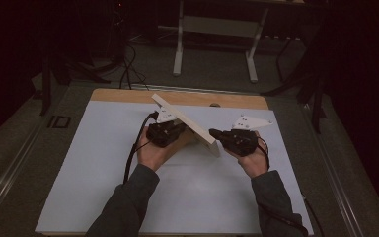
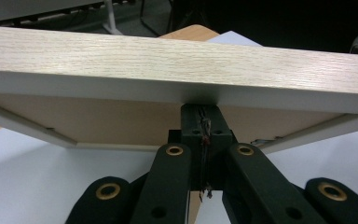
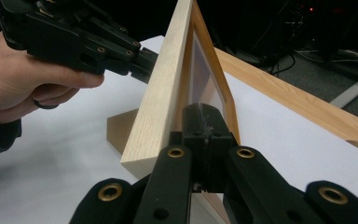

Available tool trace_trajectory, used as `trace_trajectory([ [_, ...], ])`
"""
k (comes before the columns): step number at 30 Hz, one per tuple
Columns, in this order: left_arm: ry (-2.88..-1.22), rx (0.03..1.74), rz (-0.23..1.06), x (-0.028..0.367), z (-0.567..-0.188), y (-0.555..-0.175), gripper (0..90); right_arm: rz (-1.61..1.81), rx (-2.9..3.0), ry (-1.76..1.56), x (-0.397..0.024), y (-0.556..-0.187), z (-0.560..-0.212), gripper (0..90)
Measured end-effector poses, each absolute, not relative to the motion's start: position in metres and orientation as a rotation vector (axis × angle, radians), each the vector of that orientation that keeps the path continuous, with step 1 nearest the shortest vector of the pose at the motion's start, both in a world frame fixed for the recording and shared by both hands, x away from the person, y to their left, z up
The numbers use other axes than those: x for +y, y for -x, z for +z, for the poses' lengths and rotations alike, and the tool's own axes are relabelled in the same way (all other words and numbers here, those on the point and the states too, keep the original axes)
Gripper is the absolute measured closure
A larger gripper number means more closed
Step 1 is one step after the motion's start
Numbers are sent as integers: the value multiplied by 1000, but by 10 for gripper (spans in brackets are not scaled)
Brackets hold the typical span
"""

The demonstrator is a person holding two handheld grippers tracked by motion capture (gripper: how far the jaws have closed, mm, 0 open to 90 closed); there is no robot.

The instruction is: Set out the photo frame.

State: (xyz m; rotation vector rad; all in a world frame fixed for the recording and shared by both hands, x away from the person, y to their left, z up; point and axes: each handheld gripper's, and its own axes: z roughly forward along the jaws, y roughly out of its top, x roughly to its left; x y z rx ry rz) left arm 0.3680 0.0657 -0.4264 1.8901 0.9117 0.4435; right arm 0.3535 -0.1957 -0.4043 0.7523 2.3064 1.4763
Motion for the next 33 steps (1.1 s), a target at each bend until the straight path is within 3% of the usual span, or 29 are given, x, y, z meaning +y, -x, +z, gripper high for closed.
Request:
trace_trajectory([
  [33,-1880,931,398,68,-427,-375,900,1497,2361,-649,-170,-342,-411,898],
])
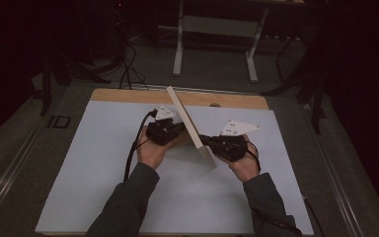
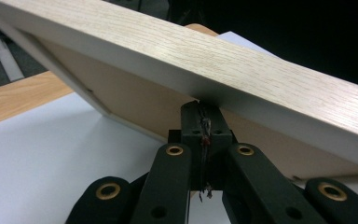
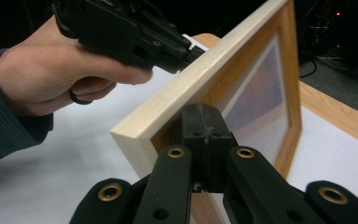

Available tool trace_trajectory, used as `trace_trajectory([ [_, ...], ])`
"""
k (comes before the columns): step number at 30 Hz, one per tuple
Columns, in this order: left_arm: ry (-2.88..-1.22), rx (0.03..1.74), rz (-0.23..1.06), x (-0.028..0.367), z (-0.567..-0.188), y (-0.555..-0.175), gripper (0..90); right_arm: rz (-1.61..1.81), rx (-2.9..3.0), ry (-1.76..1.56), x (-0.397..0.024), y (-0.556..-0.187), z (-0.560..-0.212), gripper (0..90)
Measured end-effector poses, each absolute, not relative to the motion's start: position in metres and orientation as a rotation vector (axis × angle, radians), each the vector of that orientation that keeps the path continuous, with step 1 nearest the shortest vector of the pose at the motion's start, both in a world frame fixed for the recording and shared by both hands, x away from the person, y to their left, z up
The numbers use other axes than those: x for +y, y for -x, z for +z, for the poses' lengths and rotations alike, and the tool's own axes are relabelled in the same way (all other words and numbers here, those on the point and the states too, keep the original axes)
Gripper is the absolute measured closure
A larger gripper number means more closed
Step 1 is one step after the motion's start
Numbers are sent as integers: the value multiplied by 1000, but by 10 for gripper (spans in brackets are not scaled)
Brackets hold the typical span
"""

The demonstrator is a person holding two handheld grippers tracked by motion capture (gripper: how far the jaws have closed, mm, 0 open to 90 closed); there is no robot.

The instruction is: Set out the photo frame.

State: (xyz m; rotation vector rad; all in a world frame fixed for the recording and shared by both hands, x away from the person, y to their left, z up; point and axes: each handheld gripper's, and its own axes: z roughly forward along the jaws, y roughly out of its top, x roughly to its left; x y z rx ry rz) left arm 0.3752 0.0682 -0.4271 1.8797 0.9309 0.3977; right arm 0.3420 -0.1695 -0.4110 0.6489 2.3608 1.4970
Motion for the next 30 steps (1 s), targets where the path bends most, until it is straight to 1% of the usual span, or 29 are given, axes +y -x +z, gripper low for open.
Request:
trace_trajectory([
  [4,-1875,927,379,69,-428,-377,900,1502,2370,-635,-166,-341,-412,898],
  [16,-1872,904,375,70,-429,-378,900,1502,2395,-613,-155,-340,-414,898],
  [30,-1856,889,321,72,-431,-384,900,1514,2407,-600,-143,-342,-416,898],
])
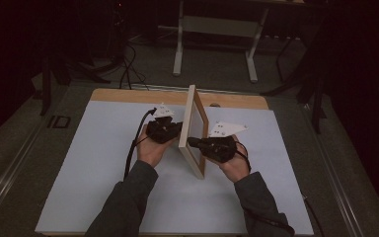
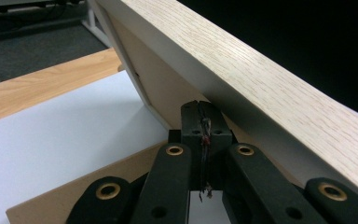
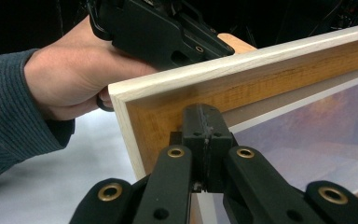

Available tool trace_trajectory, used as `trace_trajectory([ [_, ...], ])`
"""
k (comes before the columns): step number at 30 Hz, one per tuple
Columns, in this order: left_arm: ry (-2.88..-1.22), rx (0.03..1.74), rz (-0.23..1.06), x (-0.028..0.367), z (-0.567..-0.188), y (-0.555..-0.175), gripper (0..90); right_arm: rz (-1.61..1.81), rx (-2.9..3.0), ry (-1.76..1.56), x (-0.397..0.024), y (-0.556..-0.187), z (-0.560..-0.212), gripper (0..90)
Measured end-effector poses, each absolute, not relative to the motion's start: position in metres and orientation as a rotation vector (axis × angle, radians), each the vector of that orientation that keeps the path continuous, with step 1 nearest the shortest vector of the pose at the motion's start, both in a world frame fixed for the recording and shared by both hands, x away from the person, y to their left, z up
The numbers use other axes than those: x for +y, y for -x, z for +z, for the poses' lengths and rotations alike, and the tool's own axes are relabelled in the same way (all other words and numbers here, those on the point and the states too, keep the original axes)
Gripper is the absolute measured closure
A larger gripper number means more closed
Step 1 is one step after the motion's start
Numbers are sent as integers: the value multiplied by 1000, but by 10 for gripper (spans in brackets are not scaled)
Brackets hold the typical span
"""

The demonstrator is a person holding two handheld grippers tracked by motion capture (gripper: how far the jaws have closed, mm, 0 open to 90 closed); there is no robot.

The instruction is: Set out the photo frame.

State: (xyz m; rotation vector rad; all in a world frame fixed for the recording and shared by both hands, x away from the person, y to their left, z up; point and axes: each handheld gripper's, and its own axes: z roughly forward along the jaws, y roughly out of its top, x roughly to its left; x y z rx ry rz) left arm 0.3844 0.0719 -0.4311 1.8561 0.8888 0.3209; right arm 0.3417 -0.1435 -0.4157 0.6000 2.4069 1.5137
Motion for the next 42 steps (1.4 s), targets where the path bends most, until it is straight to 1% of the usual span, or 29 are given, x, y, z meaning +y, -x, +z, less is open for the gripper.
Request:
trace_trajectory([
  [5,-1861,879,318,72,-432,-387,900,1502,2410,-597,-139,-342,-415,898],
  [9,-1847,865,282,75,-434,-390,900,1495,2409,-589,-135,-343,-415,898],
  [14,-1852,852,284,77,-434,-389,899,1485,2408,-588,-134,-342,-416,897],
  [18,-1829,889,303,81,-433,-389,808,1469,2410,-583,-135,-342,-418,889],
  [27,-1766,933,312,92,-426,-385,682,1452,2391,-615,-142,-344,-420,822],
  [33,-1755,955,347,98,-424,-379,617,1442,2379,-646,-150,-346,-421,784],
  [38,-1746,972,368,104,-421,-372,594,1433,2371,-659,-157,-348,-423,763],
  [42,-1737,995,368,107,-416,-365,567,1413,2364,-696,-162,-352,-424,715],
])
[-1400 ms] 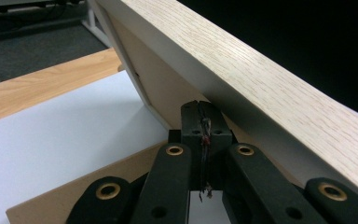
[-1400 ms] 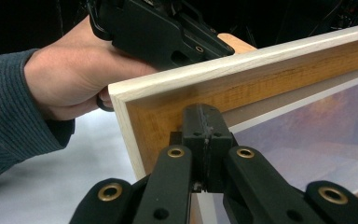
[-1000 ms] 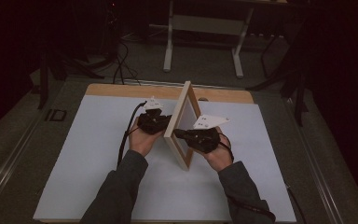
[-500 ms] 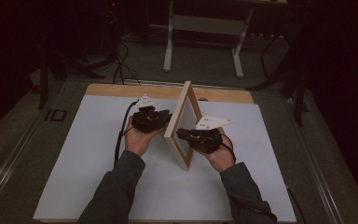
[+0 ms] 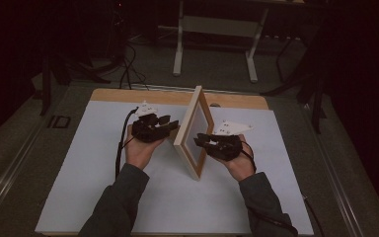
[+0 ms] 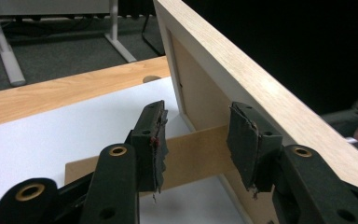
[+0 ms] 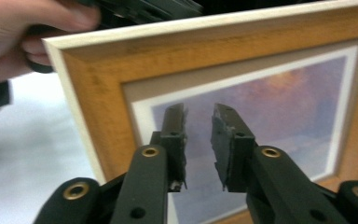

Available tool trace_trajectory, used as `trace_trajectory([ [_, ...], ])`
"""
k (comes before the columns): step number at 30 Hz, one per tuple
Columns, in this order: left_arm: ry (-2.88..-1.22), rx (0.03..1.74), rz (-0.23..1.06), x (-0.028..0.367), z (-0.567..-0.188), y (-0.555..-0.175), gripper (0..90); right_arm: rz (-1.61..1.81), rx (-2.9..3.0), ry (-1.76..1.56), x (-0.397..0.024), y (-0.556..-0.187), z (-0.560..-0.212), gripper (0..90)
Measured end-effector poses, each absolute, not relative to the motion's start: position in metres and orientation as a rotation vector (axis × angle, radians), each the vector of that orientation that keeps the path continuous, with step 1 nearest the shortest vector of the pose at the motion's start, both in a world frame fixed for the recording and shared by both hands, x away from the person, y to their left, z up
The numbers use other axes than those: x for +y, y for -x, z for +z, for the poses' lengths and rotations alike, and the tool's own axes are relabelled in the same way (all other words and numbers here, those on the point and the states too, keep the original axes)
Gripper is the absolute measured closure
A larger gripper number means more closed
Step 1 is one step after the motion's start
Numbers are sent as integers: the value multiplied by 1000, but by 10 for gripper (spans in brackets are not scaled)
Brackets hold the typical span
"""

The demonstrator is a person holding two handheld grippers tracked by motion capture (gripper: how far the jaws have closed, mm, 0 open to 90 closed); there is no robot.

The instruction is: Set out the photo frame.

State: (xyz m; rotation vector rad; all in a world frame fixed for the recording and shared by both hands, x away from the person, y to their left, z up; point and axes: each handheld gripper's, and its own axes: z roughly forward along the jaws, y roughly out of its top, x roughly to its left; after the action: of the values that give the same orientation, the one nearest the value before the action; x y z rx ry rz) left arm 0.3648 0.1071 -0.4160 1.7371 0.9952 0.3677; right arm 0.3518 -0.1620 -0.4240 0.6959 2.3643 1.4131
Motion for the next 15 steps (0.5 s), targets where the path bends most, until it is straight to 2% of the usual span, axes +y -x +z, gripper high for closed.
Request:
trace_trajectory([
  [15,-1686,984,359,107,-402,-335,439,1312,2329,-797,-181,-369,-426,626],
])
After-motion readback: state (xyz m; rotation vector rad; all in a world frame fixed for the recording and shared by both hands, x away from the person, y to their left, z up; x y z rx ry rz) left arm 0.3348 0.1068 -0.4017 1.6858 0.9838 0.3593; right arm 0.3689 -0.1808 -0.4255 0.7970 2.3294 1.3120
